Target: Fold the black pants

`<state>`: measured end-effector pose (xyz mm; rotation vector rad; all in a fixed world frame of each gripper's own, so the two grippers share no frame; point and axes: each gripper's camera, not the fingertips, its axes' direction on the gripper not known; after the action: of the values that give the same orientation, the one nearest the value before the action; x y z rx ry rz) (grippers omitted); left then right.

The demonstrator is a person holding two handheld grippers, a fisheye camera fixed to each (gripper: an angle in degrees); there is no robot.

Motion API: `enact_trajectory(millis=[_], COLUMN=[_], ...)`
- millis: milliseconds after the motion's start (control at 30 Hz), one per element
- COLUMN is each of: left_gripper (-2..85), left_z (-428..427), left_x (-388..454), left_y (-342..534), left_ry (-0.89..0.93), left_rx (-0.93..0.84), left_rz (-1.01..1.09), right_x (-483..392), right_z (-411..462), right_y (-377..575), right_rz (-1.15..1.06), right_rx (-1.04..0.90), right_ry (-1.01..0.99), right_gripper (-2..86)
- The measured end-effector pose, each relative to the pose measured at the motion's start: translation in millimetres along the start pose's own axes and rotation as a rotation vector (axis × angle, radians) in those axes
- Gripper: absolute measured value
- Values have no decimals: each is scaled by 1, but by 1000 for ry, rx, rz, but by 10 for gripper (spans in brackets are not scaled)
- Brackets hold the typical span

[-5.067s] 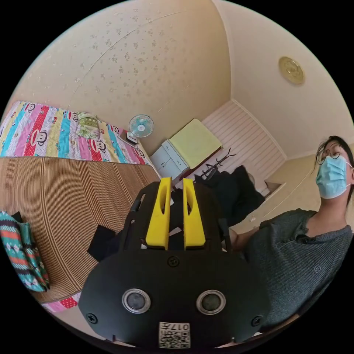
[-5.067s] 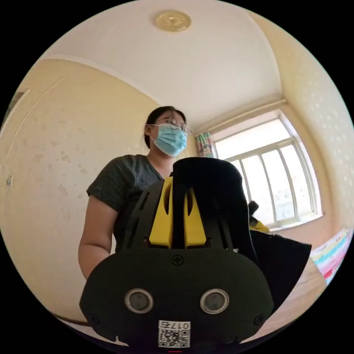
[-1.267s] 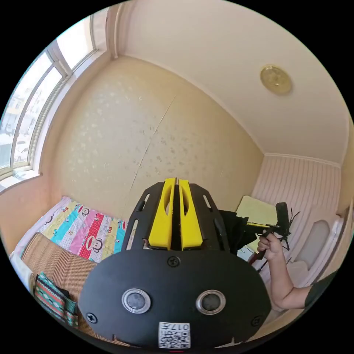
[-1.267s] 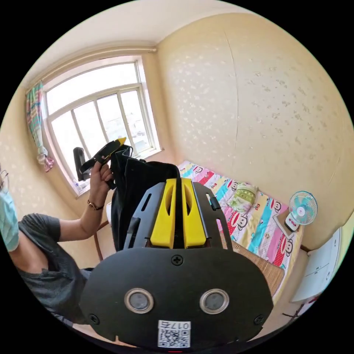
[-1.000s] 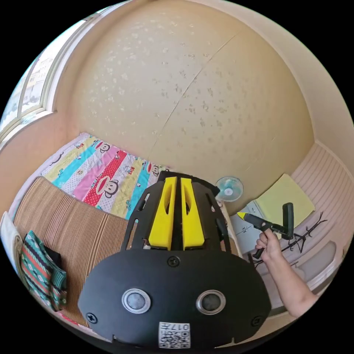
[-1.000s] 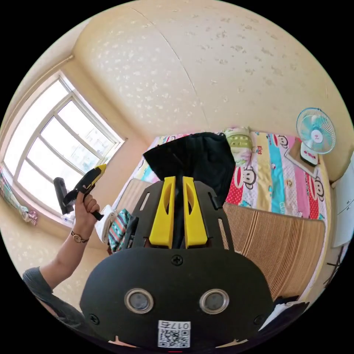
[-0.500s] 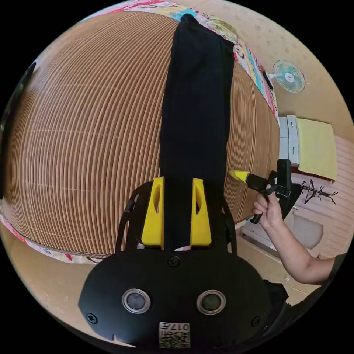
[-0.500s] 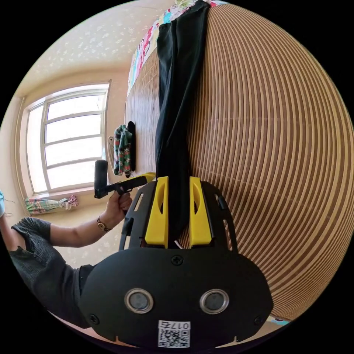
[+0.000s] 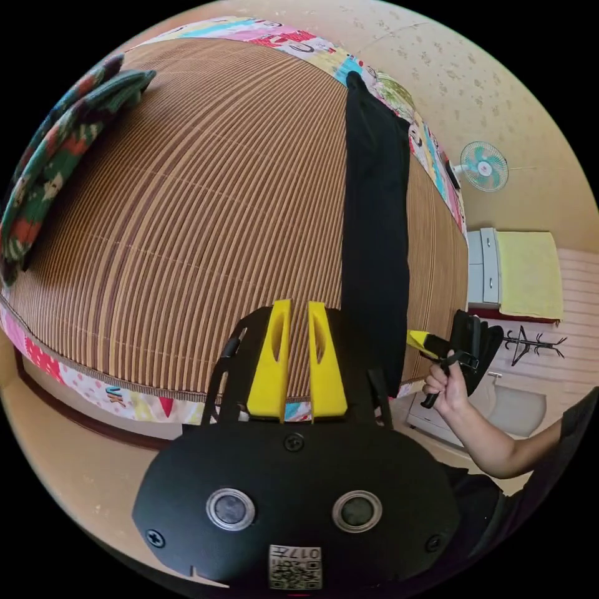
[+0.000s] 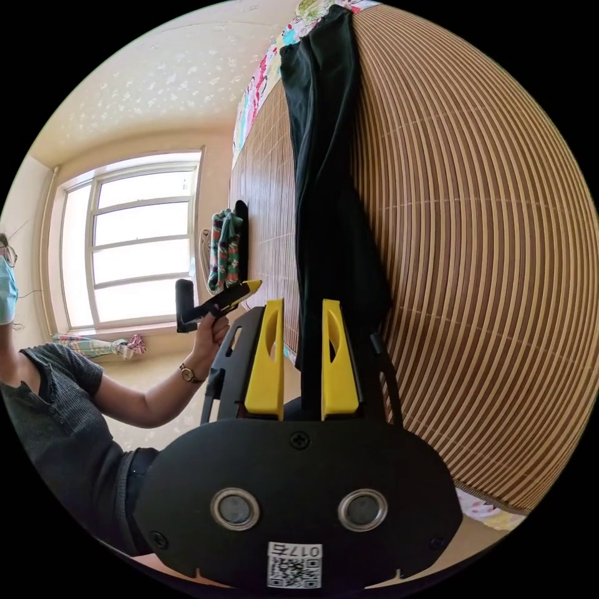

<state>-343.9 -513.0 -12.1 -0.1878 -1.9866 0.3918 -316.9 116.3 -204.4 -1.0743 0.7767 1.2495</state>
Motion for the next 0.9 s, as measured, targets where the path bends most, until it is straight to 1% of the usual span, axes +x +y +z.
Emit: enact_trajectory(millis=[33, 67, 133, 200, 300, 333, 367, 400, 467, 500, 533, 567, 600, 633, 667, 700, 767, 800, 833, 900], left_gripper=[106, 120, 117, 114, 82, 50, 5, 2, -6, -8, -8, -9, -9, -9, -9, -9, -6, -5, 1, 31], left_z=[8, 19, 34, 29, 18, 19, 24, 25, 3, -4, -25, -53, -71, -109, -146, -162, -201, -204, -201, -185], left_x=[2, 8, 19, 30, 60, 78, 93, 96, 83, 74, 52, 25, 11, -15, -34, -41, -58, -60, -61, -56], left_y=[-1, -1, 3, 7, 10, 9, 6, 4, -1, -2, -4, -5, -4, 0, 5, 8, 14, 15, 15, 13], left_ry=[59, 100, 90, 44, -174, -304, -316, -300, -204, -179, -118, -14, 50, 160, 188, 160, 19, 21, 61, 117], left_rx=[-64, -129, -209, -176, -127, -142, -216, -253, -275, -277, -270, -228, -189, -92, -5, 23, 65, 67, 49, -16], left_rz=[15, 29, 53, 56, 80, 152, 255, 281, 278, 257, 184, 94, 48, -24, -61, -74, -89, -80, -55, -45], right_x=[1, 1, -2, -6, -7, -7, -7, -9, -15, -20, -23, -30, -38, -43, -52, -61, -70, -72, -72, -65], right_z=[-2, -6, -14, -27, -39, -41, -45, -50, -59, -66, -70, -78, -85, -88, -93, -95, -93, -91, -90, -79], right_y=[-2, -6, -10, -12, -10, -10, -9, -8, -6, -5, -4, -3, -1, 0, 1, 2, 0, -3, -5, -14], right_rz=[7, 13, 11, 8, 23, 30, 38, 31, 15, 14, 12, -1, -24, -39, -70, -97, -119, -119, -116, -53], right_rx=[-12, -28, -37, -44, -34, -32, -26, -10, 15, 27, 32, 44, 56, 62, 69, 66, 52, 47, 41, -18], right_ry=[-14, -37, -59, -41, -10, -10, -25, -51, -80, -73, -64, -41, -6, 16, 74, 149, 244, 252, 240, 217], right_gripper=[88, 89, 87, 78, 56, 54, 51, 51, 56, 60, 62, 64, 64, 63, 59, 59, 61, 61, 60, 43])
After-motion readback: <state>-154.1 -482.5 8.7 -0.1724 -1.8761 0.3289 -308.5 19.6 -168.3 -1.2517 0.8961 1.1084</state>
